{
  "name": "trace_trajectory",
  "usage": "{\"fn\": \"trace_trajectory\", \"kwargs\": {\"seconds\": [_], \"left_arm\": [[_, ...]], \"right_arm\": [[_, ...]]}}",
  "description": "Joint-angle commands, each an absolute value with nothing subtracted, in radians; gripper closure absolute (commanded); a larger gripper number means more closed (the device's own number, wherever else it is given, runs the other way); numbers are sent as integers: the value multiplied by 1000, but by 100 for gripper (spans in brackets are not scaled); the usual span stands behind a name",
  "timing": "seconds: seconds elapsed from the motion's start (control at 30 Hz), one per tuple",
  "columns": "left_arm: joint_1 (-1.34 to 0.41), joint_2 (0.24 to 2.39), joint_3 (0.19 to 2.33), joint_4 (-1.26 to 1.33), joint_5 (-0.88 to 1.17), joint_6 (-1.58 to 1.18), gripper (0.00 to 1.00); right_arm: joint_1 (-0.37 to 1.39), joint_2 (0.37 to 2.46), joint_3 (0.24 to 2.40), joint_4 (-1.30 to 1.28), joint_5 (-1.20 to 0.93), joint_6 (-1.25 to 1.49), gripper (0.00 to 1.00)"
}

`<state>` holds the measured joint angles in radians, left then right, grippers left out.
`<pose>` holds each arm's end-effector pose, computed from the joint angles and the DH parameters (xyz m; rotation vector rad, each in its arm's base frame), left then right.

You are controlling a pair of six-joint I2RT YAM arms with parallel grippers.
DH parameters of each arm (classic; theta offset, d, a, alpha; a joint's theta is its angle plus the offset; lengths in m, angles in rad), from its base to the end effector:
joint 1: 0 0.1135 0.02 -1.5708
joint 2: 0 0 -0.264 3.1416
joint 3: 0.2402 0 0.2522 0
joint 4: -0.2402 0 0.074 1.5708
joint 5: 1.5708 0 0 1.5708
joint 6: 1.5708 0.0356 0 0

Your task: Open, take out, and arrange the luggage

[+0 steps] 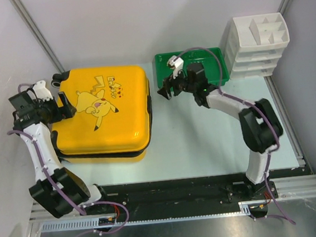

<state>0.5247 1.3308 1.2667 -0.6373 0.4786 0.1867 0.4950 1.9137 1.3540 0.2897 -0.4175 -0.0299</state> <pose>0.2559 0.1292 0.3460 -0.1227 2.1809 -0.1454 0.3899 0.2269 0.2545 -0.7687 1.7111 0.7065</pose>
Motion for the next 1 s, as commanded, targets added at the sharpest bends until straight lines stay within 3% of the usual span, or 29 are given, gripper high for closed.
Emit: {"fn": "trace_trajectory", "kwargs": {"seconds": [0.0, 0.3, 0.53, 0.67, 0.97], "left_arm": [[503, 1218, 1299, -948, 491, 299, 0], [620, 1019, 1137, -1181, 483, 494, 0], [627, 1037, 993, -1276, 466, 705, 3], [620, 1057, 914, -1204, 485, 718, 4], [537, 1204, 1002, -1043, 528, 617, 6]], "right_arm": [[503, 1709, 1289, 115, -540, -44, 24], [649, 1519, 1132, -123, -572, -86, 24], [753, 1494, 1063, -140, -581, -72, 25], [799, 1528, 1052, -95, -575, -48, 26], [773, 1649, 1066, 209, -445, 40, 26]]}}
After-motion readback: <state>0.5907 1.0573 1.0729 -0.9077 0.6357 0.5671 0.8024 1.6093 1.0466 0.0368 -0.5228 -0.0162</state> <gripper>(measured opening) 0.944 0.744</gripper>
